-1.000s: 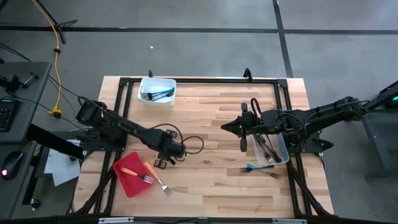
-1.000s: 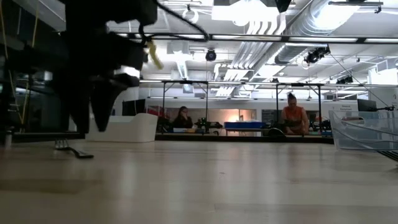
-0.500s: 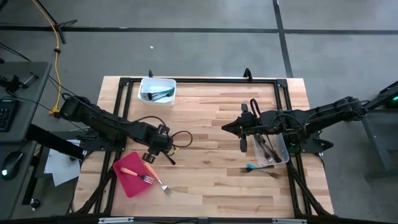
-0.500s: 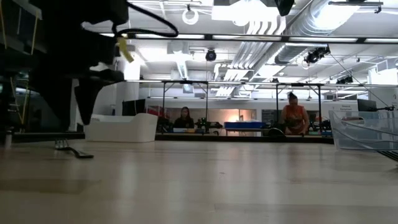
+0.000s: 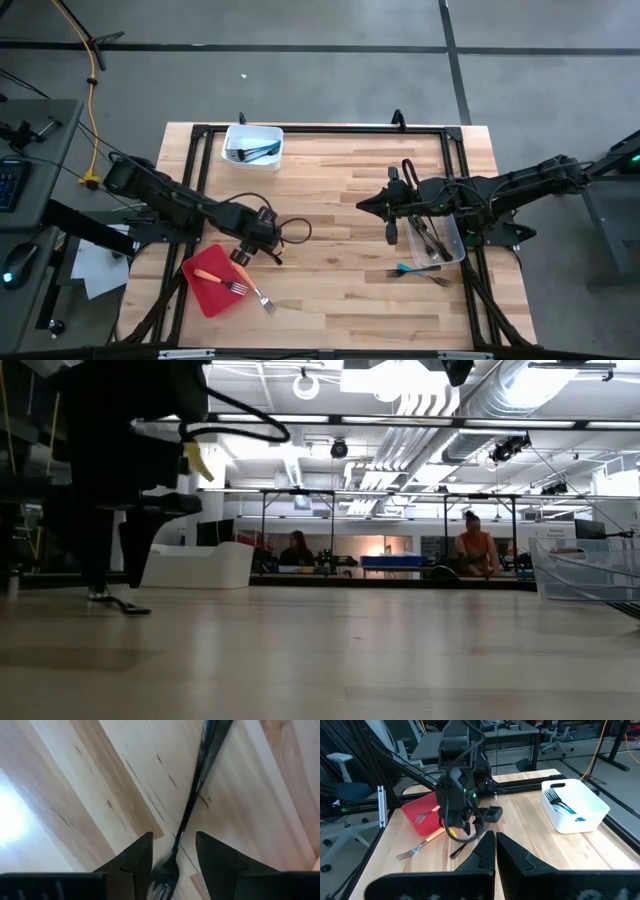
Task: Sort silverware by color (type)
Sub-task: Put the black fork into the transparent bin
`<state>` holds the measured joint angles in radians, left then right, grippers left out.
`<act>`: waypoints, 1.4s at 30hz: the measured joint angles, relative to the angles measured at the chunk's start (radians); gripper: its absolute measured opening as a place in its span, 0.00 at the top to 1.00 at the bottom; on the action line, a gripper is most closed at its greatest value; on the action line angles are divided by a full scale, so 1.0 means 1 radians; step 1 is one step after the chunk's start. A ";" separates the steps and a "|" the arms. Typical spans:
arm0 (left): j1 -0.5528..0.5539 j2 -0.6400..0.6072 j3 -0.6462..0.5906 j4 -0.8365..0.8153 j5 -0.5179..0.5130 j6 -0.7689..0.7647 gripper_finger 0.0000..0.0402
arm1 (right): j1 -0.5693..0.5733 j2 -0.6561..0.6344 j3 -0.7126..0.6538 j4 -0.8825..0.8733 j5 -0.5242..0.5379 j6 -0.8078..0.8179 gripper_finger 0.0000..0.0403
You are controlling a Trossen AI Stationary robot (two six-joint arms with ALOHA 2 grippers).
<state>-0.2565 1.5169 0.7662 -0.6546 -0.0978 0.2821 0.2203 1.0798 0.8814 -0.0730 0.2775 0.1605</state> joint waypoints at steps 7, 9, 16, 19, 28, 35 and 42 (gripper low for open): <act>0.000 0.062 0.004 0.004 0.029 -0.001 0.65 | 0.000 0.000 0.000 -0.008 0.000 0.023 1.00; 0.000 0.080 0.006 0.003 0.030 -0.009 0.65 | 0.000 0.000 0.000 -0.007 0.000 0.023 1.00; 0.010 0.100 0.006 -0.005 0.057 -0.016 0.66 | 0.000 0.000 0.000 -0.010 0.000 0.023 1.00; 0.015 0.100 0.005 -0.005 0.066 -0.016 0.69 | 0.000 0.000 0.000 -0.014 0.000 0.022 1.00; 0.041 0.102 0.004 0.004 0.108 -0.019 0.89 | 0.000 0.000 0.000 -0.013 0.000 0.022 1.00; 0.067 0.102 0.003 0.009 0.124 -0.022 0.98 | 0.000 0.000 0.000 -0.013 0.000 0.022 1.00; 0.101 0.102 0.002 0.009 0.180 -0.035 0.99 | 0.000 0.000 0.000 -0.013 0.000 0.022 1.00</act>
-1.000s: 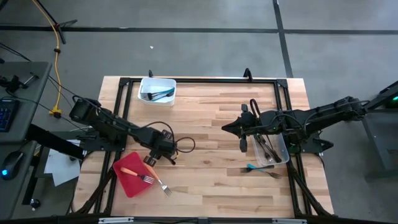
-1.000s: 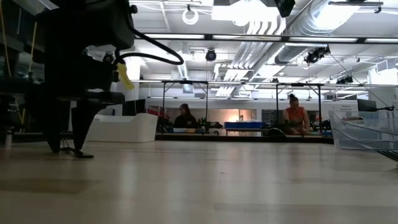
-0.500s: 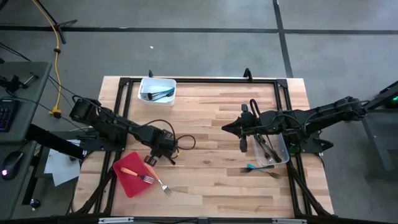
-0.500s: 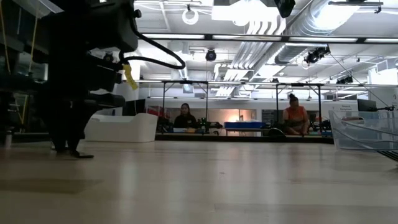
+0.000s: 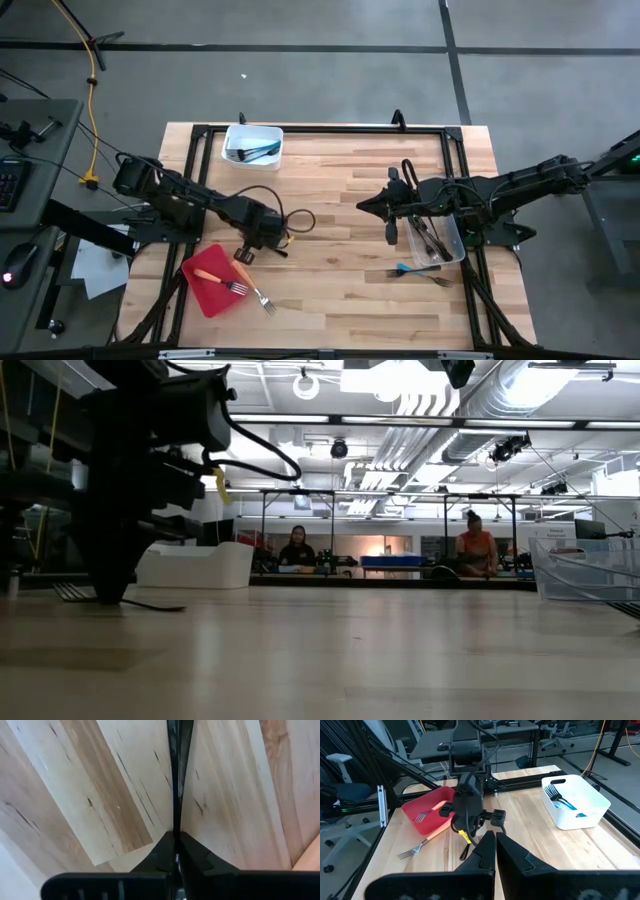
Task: Sort silverware by color (type)
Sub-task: Put the black fork into the transparent bin
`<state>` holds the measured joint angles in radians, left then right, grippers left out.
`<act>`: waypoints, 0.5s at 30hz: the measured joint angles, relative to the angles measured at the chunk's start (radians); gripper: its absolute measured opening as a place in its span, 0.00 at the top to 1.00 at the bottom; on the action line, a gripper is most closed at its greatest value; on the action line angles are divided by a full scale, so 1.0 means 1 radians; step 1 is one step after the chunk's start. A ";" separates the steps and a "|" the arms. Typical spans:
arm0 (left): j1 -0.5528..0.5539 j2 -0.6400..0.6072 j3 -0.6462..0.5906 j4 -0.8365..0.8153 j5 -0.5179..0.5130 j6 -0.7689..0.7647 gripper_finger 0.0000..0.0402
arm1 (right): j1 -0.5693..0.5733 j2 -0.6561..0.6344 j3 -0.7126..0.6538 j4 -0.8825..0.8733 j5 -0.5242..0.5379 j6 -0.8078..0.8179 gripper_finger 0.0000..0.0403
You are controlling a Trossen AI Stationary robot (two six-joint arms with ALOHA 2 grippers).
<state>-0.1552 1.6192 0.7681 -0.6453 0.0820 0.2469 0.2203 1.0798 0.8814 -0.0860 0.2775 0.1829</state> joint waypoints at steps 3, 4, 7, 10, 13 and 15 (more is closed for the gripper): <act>0.008 0.000 0.000 -0.001 0.008 -0.002 1.00 | 0.000 0.000 0.000 0.000 0.000 0.000 1.00; 0.012 -0.004 0.002 -0.001 0.014 -0.004 1.00 | 0.000 0.000 0.000 0.000 0.000 0.000 1.00; 0.037 -0.043 0.004 0.009 0.060 -0.029 1.00 | 0.000 0.000 0.000 0.000 0.000 0.000 1.00; 0.073 -0.137 0.008 0.035 0.103 -0.094 1.00 | 0.000 0.000 0.000 0.000 0.000 0.000 1.00; 0.111 -0.245 0.008 0.047 0.109 -0.163 1.00 | 0.000 0.000 0.000 0.000 0.000 0.000 1.00; 0.130 -0.325 0.008 0.089 0.106 -0.218 1.00 | 0.000 0.000 0.000 -0.003 0.000 -0.001 1.00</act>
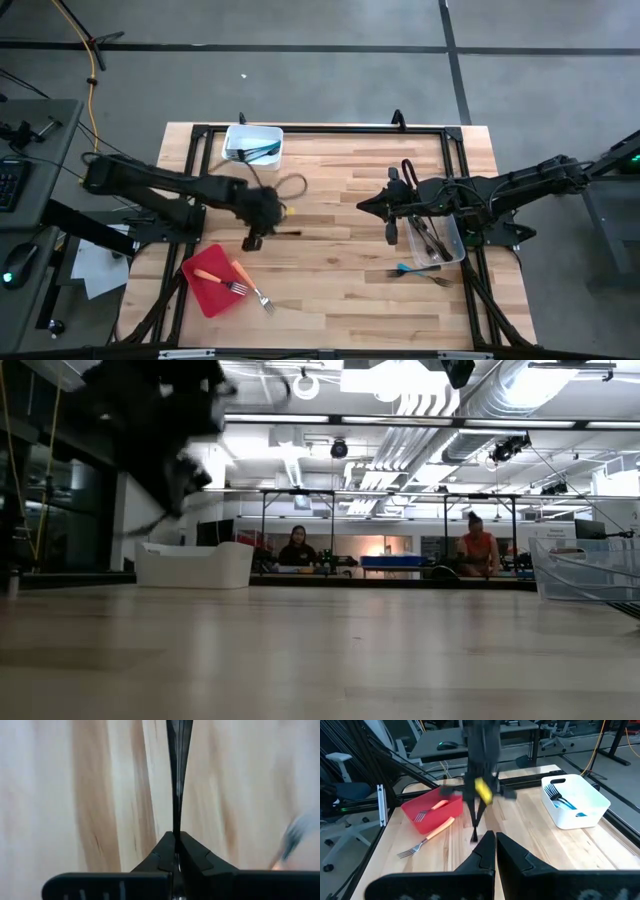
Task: Sort silverware by color (type)
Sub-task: Put the black fork into the transparent bin
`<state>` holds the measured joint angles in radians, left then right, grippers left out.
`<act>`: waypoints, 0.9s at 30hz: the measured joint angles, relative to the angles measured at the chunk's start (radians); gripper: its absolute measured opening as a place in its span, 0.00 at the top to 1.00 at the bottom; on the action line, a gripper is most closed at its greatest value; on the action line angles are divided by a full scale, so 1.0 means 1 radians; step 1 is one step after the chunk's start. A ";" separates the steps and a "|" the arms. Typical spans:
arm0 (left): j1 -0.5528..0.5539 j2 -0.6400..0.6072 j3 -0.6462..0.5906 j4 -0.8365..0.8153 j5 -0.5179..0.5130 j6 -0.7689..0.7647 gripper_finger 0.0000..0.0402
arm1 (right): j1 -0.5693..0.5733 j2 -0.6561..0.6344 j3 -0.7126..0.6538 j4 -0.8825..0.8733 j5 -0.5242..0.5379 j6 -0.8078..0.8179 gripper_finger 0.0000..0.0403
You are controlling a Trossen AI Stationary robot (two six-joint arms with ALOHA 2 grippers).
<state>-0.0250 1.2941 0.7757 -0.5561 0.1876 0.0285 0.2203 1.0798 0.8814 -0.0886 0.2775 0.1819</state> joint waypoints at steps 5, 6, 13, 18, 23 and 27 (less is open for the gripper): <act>0.035 -0.194 -0.043 0.233 -0.070 -0.148 1.00 | 0.000 0.000 0.000 -0.001 0.000 -0.003 1.00; 0.040 -0.232 -0.066 0.316 -0.086 -0.184 1.00 | 0.000 0.000 0.000 -0.001 0.000 -0.005 1.00; 0.045 -0.421 -0.300 0.829 -0.239 -0.408 1.00 | 0.000 0.001 0.000 0.003 0.000 -0.006 1.00; 0.045 -0.450 -0.403 1.014 -0.282 -0.491 1.00 | -0.003 0.029 0.000 0.046 0.000 -0.006 1.00; 0.044 -0.452 -0.405 1.027 -0.282 -0.475 1.00 | -0.028 0.094 0.000 0.179 0.000 0.041 1.00; 0.044 -0.452 -0.405 1.055 -0.271 -0.434 1.00 | -0.059 0.160 0.000 0.339 0.000 0.105 1.00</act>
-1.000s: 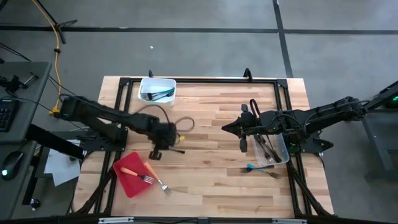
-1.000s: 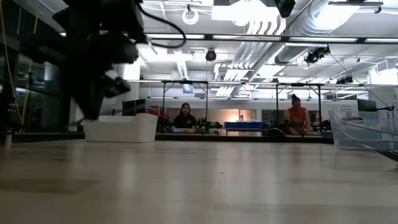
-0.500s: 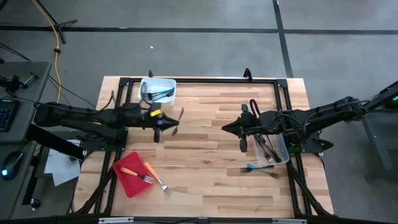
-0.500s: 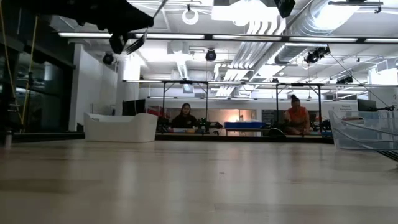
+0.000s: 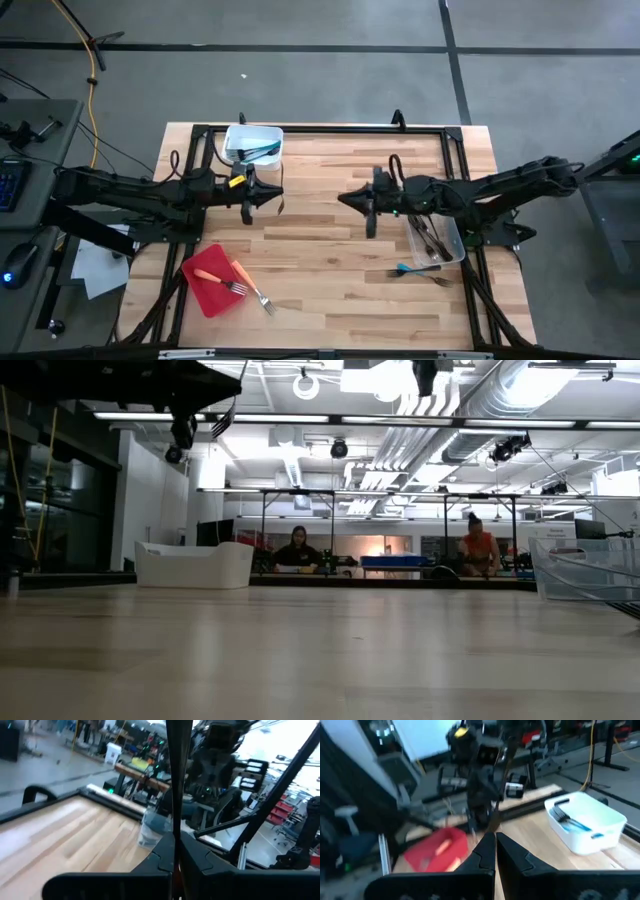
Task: Sort silverware by color (type)
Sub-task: Put the black fork into the transparent bin
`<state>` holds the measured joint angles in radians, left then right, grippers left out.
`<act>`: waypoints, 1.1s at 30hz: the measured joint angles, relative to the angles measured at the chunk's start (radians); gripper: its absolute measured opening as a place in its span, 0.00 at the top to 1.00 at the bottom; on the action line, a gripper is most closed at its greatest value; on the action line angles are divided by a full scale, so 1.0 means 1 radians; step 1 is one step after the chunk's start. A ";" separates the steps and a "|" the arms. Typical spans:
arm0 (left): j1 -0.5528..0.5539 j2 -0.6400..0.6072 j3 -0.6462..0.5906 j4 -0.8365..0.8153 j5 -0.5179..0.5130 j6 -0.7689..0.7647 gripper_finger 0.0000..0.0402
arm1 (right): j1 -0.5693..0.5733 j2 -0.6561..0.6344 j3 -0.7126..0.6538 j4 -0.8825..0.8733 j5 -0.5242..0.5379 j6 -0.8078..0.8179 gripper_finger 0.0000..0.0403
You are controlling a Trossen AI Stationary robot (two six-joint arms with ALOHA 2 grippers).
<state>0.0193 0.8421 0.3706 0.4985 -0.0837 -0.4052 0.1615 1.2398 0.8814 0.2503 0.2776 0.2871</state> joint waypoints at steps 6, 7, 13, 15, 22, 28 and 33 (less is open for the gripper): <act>-0.002 0.004 0.043 0.043 0.057 0.105 1.00 | -0.031 0.082 0.000 0.199 -0.001 -0.007 1.00; -0.002 0.004 0.058 0.043 0.064 0.124 1.00 | -0.034 0.091 0.000 0.213 -0.001 -0.007 1.00; -0.001 0.045 0.127 0.041 0.070 0.217 1.00 | -0.040 0.104 0.000 0.241 -0.001 -0.007 1.00; -0.001 0.065 0.135 0.045 0.070 0.239 1.00 | -0.040 0.103 0.000 0.243 -0.001 -0.023 1.00; -0.001 0.137 0.137 0.064 0.090 0.202 1.00 | -0.040 0.101 0.000 0.247 -0.002 -0.021 0.97; -0.001 0.190 0.137 0.159 0.092 0.199 1.00 | -0.052 0.101 0.000 0.245 0.000 0.041 0.74; -0.001 0.193 0.137 0.159 0.091 0.198 1.00 | -0.067 0.101 0.000 0.241 0.002 0.047 0.54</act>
<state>0.0181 1.0348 0.5079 0.6575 0.0074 -0.2070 0.0942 1.3407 0.8814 0.4911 0.2798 0.3344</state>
